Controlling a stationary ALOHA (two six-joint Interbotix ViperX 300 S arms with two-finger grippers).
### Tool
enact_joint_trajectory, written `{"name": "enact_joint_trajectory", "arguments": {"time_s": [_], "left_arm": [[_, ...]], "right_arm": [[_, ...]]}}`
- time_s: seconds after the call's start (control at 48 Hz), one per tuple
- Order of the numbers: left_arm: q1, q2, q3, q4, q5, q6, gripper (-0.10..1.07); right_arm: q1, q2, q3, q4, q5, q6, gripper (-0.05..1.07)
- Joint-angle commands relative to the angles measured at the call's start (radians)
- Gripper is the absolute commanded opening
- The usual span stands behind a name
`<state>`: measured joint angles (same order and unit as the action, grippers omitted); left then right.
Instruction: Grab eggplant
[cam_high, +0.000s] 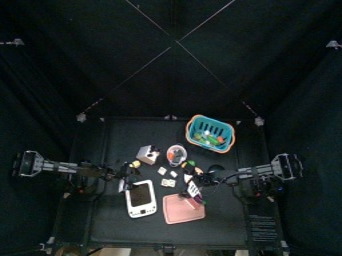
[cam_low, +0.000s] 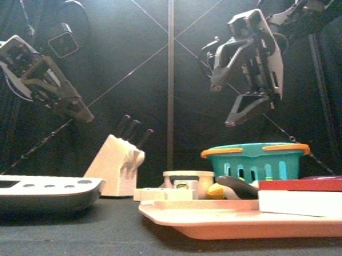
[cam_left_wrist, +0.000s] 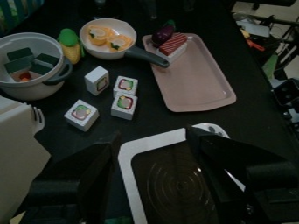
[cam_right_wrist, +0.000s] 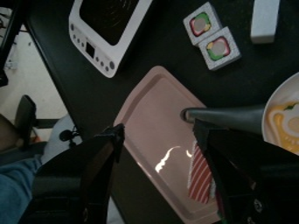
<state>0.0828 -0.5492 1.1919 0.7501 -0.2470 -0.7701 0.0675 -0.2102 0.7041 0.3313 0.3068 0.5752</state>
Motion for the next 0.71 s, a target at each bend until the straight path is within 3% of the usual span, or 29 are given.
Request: {"name": "enact_joint_trajectory", "arguments": {"time_s": [0.0,0.229,0.562,0.688], "left_arm": [[0.002,0.000,-0.008,-0.012,-0.009,0.000,0.94],[0.002,0.002,-0.003,-0.034,-0.008,0.002,0.94],[0.002,0.002,-0.002,-0.035,-0.009,0.002,0.94],[0.002,0.002,0.000,-0.034,-0.009,0.002,0.94]], "right_arm": [[0.014,-0.034,-0.006,0.048,0.015,0.028,0.95],[0.057,-0.041,-0.014,-0.041,0.101,0.195,0.95],[0.156,-0.072,-0.011,-0.410,0.282,0.517,0.95],[0.206,-0.100,0.025,-0.494,0.314,0.594,0.95]]}}
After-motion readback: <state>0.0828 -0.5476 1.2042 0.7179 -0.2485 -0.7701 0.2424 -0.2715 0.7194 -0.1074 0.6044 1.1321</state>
